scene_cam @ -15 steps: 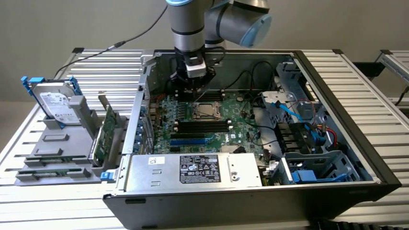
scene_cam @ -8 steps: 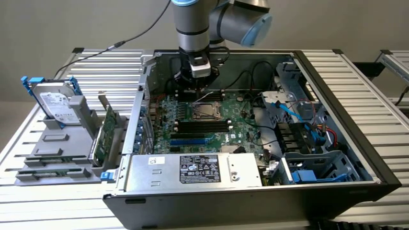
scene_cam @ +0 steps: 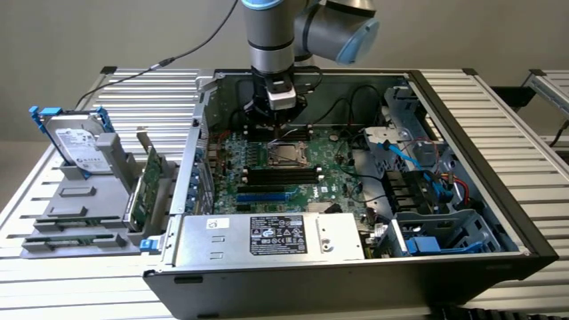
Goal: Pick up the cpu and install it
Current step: 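Install the first cpu locking lever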
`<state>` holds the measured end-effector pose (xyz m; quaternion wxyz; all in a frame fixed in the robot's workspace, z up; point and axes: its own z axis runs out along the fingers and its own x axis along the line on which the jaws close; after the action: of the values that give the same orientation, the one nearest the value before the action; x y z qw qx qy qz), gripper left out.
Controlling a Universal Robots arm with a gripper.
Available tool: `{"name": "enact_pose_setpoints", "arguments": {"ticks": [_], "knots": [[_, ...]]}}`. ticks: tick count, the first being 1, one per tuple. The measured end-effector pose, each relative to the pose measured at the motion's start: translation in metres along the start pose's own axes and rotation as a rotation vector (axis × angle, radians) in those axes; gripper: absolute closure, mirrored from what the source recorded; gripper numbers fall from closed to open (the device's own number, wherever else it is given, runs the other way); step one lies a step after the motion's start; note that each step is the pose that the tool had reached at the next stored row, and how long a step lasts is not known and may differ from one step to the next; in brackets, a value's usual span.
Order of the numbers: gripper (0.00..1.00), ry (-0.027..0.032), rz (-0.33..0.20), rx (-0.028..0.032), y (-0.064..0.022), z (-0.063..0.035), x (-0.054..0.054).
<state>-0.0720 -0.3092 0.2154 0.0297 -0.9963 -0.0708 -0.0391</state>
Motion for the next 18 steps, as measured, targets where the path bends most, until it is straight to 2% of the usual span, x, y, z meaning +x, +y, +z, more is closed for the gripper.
{"name": "enact_pose_setpoints", "arguments": {"ticks": [7,18], "knots": [[0.89,-0.0007,0.0,0.0,0.0003,0.0,0.0011],[0.89,0.0003,0.004,0.0046,0.0007,0.0013,0.0039]]}}
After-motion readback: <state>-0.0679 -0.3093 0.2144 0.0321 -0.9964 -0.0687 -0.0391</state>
